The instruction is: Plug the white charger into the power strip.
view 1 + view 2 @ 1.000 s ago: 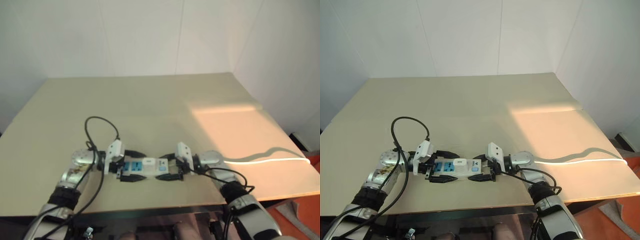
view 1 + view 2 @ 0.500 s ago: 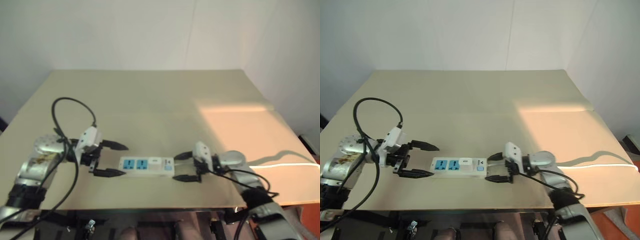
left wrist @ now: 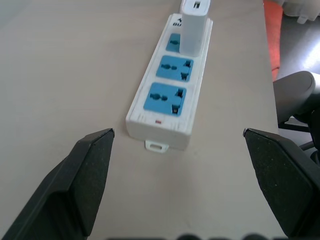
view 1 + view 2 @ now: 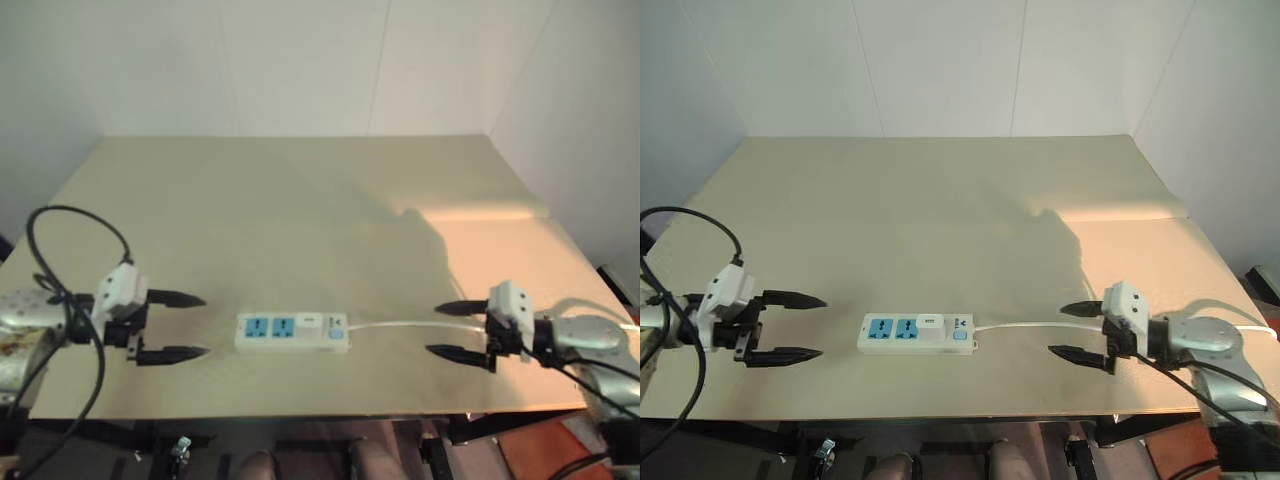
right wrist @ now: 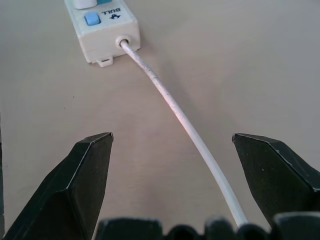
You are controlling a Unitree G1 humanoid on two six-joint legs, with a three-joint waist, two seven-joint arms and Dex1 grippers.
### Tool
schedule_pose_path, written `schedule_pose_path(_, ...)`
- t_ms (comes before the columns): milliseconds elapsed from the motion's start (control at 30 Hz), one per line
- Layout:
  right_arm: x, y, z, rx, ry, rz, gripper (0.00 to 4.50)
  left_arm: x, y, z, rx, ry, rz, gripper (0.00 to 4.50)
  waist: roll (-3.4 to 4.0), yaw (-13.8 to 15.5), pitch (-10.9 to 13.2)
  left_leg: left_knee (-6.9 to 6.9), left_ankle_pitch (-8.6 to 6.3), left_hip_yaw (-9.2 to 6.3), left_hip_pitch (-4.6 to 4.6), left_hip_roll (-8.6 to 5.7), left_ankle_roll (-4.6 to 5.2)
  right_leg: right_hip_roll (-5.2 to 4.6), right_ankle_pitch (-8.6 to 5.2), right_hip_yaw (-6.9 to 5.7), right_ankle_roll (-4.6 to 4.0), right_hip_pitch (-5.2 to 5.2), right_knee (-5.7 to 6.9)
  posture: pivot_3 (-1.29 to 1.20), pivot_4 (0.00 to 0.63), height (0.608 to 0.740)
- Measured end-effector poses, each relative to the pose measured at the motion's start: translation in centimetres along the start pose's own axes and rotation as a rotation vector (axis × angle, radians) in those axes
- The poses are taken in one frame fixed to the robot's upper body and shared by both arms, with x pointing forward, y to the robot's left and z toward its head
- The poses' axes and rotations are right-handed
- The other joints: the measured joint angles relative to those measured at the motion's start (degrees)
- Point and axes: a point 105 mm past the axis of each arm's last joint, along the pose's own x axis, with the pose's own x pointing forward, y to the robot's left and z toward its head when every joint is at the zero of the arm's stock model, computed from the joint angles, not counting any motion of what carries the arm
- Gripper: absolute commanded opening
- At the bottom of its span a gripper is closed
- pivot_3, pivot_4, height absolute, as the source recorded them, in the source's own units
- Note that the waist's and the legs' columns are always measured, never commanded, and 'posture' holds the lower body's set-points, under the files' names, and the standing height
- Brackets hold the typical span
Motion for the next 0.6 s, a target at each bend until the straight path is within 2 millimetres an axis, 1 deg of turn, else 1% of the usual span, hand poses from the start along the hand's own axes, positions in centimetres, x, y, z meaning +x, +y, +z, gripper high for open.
schedule_pose_path(100,-0.37,0.03,0.4,-0.008,-0.007,-0.014,4.47,-0.1,-0.39,-0.33,-0.009,0.009,0.001,4.5,0.0,0.1,0.0,0.0,0.0,0.0,0.0,0.01,0.0,0.0,0.0,-0.01,0.0,0.01,-0.01,0.0,0.15,0.74)
schedule_pose_path(300,-0.31,0.21,0.56,0.002,-0.018,-0.011,4.47,0.29,-0.54,0.26,0.015,0.009,0.0,4.5,-0.01,0.2,0.0,0.01,0.0,0.01,-0.02,0.0,0.0,0.0,0.0,-0.01,0.0,0.01,-0.02,0.0,0.15,0.74)
schedule_pose_path(600,-0.32,-0.03,0.55,0.004,-0.018,-0.034,4.47,0.28,-0.49,0.33,0.018,0.008,0.0,4.5,-0.01,0.1,0.0,0.01,0.0,0.04,0.0,0.01,0.0,0.0,0.0,0.01,0.0,0.01,0.0,0.0,0.15,0.74)
